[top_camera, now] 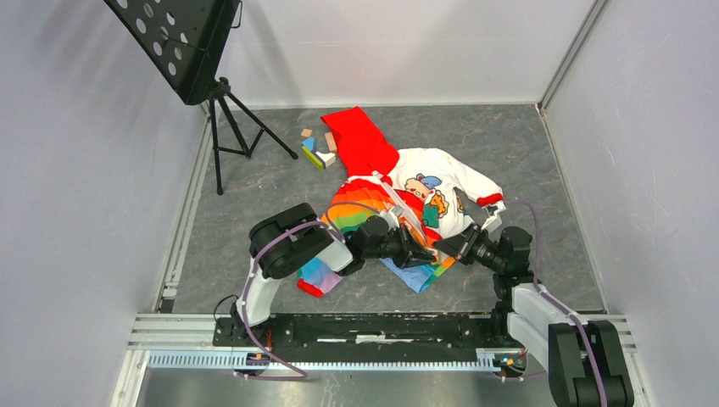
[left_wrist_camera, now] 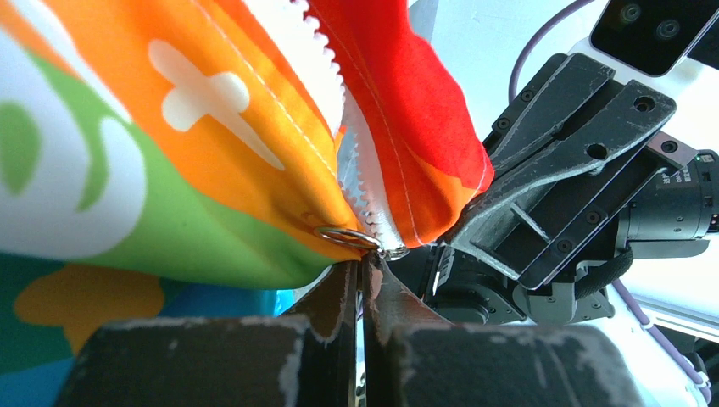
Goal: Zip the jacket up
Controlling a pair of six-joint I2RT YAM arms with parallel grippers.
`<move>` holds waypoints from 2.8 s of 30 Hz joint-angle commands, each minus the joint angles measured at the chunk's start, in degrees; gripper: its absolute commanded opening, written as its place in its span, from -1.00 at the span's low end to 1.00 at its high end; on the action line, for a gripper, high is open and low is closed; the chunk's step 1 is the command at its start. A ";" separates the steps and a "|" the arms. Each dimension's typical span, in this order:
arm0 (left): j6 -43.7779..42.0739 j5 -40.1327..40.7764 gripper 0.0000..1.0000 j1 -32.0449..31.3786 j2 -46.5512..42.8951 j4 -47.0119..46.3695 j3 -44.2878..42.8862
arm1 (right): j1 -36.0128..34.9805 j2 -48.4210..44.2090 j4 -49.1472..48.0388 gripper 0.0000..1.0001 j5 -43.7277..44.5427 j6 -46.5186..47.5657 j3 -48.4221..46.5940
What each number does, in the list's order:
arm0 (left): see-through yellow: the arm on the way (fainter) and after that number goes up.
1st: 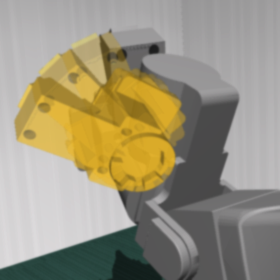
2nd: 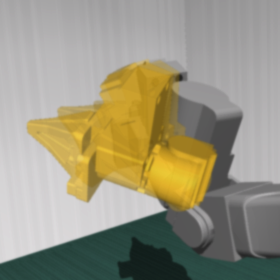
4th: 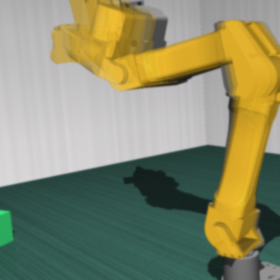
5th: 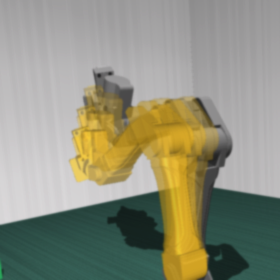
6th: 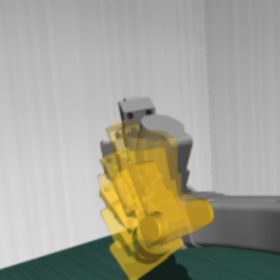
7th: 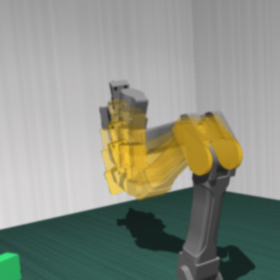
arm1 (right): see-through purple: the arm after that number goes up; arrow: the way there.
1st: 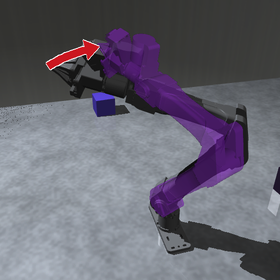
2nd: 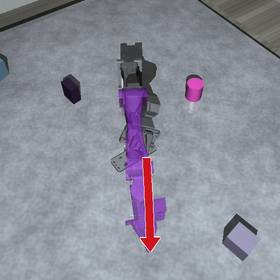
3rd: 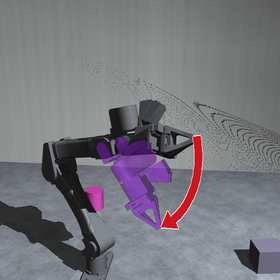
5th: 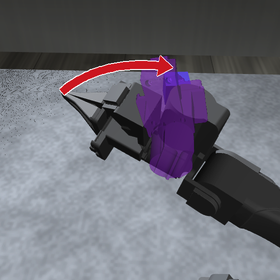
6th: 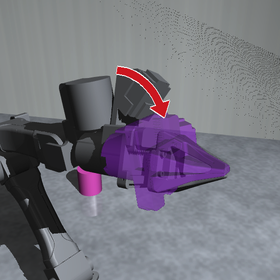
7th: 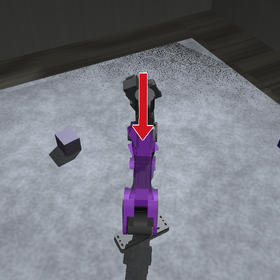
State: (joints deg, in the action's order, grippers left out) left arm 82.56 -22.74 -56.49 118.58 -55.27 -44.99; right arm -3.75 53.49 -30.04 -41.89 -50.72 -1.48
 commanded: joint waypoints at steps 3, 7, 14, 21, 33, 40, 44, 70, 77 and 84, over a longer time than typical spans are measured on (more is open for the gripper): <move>-2.75 -0.97 -0.95 -1.10 -0.61 -1.73 -5.72 | -0.83 0.68 -8.65 -0.99 0.36 -6.17 7.58; -3.65 -0.32 -0.95 -1.71 -1.22 -0.62 -6.26 | -1.23 1.41 -9.82 -0.99 1.34 -7.27 9.01; -2.11 0.42 -0.95 -1.60 -1.80 -2.97 -3.99 | -1.17 -0.65 -7.07 -0.99 3.05 -6.52 8.85; 2.86 2.20 -0.94 -1.13 -1.56 -10.97 2.00 | -1.05 -2.13 -8.32 -0.99 5.47 -7.73 10.19; 6.38 4.18 -0.95 -1.02 0.23 -20.76 5.61 | -1.04 -3.79 -14.25 -0.99 10.04 -15.11 17.32; 6.03 5.90 -0.95 -1.46 -1.36 -20.76 6.94 | -1.93 -3.99 -19.50 -0.99 12.30 -21.20 20.61; 6.47 7.78 -0.95 -2.15 -3.03 -21.71 6.46 | -3.14 -4.15 -22.62 -0.99 14.47 -24.24 22.66; -13.25 9.68 -0.95 -3.68 -16.82 10.23 -0.44 | -9.26 -4.60 -8.25 -0.99 18.30 -20.52 19.67; -14.49 10.06 -0.95 -3.74 -19.39 14.00 -1.16 | -9.70 -4.72 -4.40 -0.99 19.66 -15.98 17.79; -9.59 8.13 -0.95 -3.43 -17.38 13.56 -4.29 | -10.83 -4.19 -6.08 -0.99 20.22 -14.30 19.17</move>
State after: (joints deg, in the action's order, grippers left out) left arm 71.18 -10.96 -58.98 102.52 -38.37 -44.64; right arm -13.45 49.12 -35.88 -23.66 -68.01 -0.62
